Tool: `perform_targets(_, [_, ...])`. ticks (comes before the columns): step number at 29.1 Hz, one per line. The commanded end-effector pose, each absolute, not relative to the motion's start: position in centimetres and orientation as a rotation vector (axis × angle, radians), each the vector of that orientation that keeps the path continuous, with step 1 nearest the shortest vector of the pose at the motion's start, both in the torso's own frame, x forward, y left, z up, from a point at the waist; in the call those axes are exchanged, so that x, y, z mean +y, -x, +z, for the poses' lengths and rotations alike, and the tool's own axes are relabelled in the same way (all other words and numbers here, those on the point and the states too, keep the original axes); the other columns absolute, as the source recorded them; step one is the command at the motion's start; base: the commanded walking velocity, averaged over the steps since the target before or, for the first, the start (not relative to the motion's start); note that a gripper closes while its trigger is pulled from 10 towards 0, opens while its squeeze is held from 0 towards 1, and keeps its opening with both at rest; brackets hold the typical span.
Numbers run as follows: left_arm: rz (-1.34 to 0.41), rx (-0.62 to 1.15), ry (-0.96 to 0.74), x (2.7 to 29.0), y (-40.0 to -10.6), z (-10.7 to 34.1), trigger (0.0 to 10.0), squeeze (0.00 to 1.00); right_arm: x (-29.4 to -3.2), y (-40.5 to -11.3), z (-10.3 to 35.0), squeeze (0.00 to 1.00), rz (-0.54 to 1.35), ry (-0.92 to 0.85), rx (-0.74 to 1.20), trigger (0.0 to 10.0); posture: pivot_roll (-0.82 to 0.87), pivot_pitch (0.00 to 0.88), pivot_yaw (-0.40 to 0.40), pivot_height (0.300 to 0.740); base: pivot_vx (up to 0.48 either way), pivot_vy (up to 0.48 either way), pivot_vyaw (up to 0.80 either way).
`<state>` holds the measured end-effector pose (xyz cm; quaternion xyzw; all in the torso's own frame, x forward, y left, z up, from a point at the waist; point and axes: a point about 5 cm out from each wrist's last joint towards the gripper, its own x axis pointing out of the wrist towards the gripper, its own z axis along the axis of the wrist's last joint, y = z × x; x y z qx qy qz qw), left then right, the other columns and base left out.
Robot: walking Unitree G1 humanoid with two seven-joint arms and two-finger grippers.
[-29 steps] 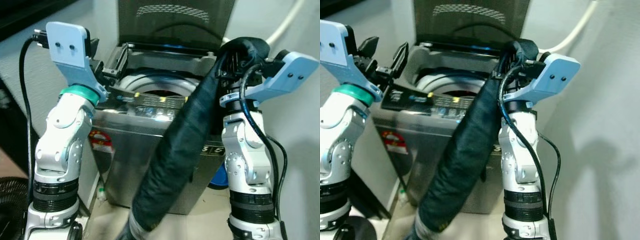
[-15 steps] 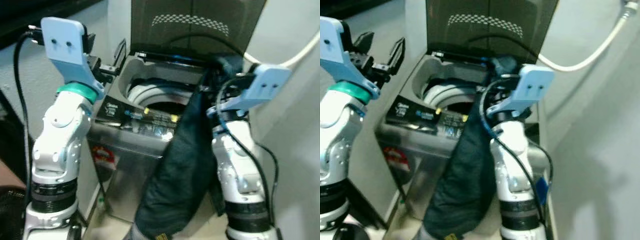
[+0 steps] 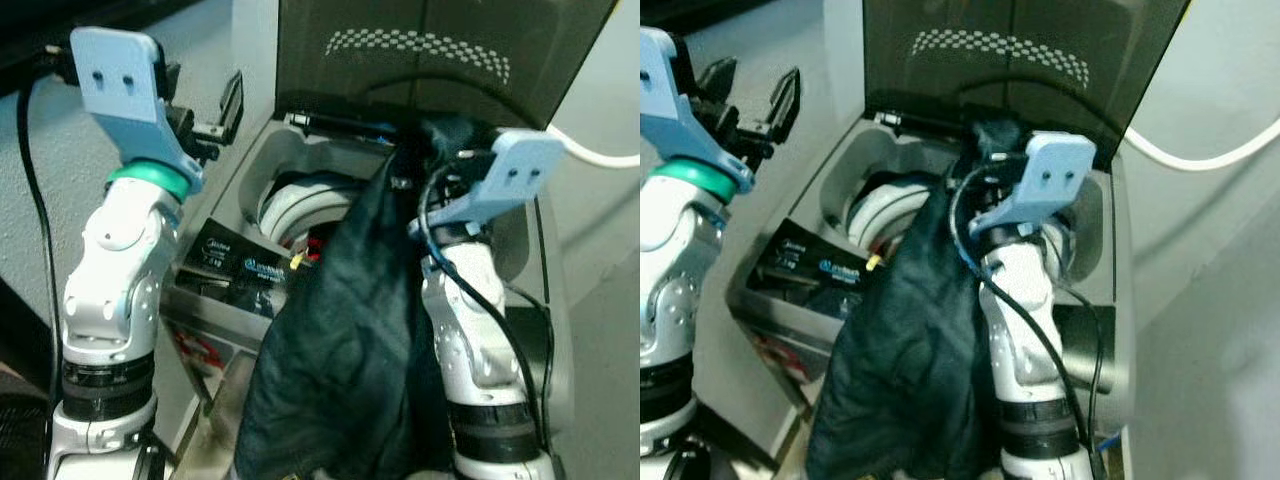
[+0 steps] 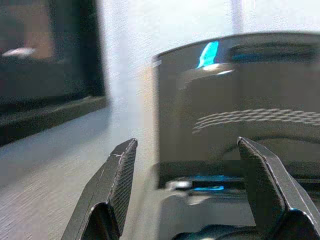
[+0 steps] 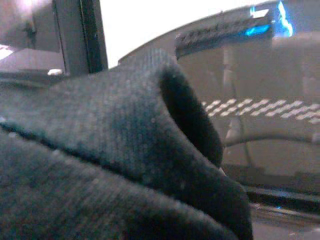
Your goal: Clothes washing
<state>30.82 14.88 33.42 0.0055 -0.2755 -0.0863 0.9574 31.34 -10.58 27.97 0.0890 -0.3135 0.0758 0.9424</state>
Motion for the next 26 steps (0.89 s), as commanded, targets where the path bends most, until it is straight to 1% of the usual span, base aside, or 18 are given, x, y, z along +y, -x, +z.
perform_targets(1, [-0.182,-0.545,-0.021,14.76,-30.89,33.22,10.0,0.00,-10.96,-31.28,28.02,0.00,0.140,-0.179,-0.649,10.0,0.13,0.000,0.020,0.740,0.000,0.000,0.00])
perform_targets(17, [-0.194,-0.541,-0.021,14.55,-30.93,33.13,10.0,0.00,-10.83,-31.36,27.91,0.00,0.151,-0.174,-0.646,10.0,0.13,0.000,0.020,0.740,0.000,0.000,0.00])
perform_targets(26, [-0.196,-0.540,-0.029,14.40,-31.05,33.11,10.0,0.00,-10.90,-31.37,27.88,0.00,0.148,-0.169,-0.645,10.0,0.12,0.000,0.021,0.740,0.000,-0.334,0.00])
